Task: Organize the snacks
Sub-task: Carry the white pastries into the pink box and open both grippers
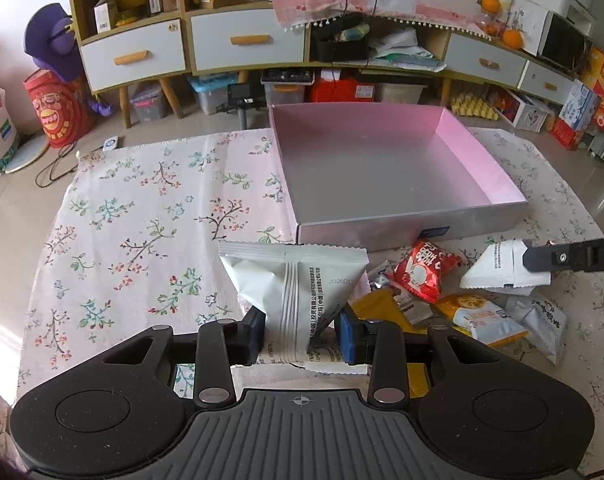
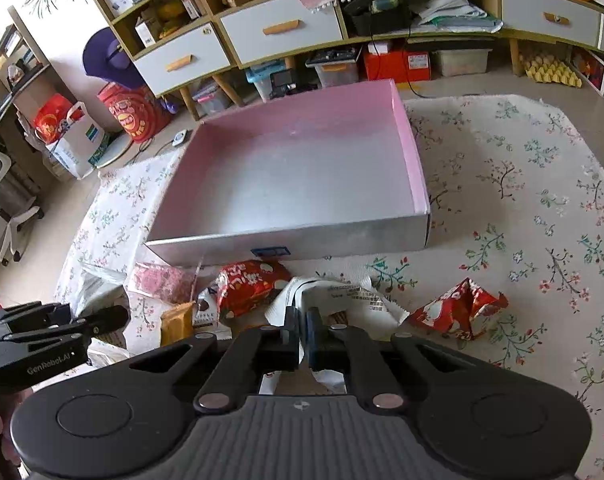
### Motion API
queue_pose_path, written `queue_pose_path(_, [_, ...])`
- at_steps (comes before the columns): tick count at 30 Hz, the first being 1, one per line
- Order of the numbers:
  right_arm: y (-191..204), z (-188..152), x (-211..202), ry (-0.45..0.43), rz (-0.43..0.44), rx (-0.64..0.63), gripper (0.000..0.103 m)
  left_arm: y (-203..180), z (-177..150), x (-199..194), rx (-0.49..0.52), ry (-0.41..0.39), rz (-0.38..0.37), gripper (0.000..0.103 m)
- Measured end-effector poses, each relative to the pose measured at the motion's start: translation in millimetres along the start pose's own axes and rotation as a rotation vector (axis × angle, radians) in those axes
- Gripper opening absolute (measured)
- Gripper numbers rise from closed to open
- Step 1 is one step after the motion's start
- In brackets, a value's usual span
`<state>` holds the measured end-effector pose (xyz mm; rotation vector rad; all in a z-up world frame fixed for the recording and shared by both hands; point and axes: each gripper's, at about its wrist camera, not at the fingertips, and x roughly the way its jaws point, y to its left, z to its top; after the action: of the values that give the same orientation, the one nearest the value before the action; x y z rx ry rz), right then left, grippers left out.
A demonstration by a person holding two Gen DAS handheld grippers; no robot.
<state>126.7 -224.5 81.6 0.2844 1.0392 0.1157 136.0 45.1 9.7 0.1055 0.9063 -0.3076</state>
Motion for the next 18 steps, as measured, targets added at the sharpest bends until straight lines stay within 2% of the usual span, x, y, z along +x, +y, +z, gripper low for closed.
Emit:
queue_pose_path(7, [-1.9, 7.5, -14.0, -0.047, 0.003, 0.015, 0.000, -12.1, 3.9, -13.1, 0.013, -0.040, 0.000, 0.033])
queue_pose_path(18, [2.2, 20.7, -46.3, -0.157, 0.060, 0.035, 0.000, -32.7, 12.7, -17.5, 0.013, -0.085, 0.019, 0.033])
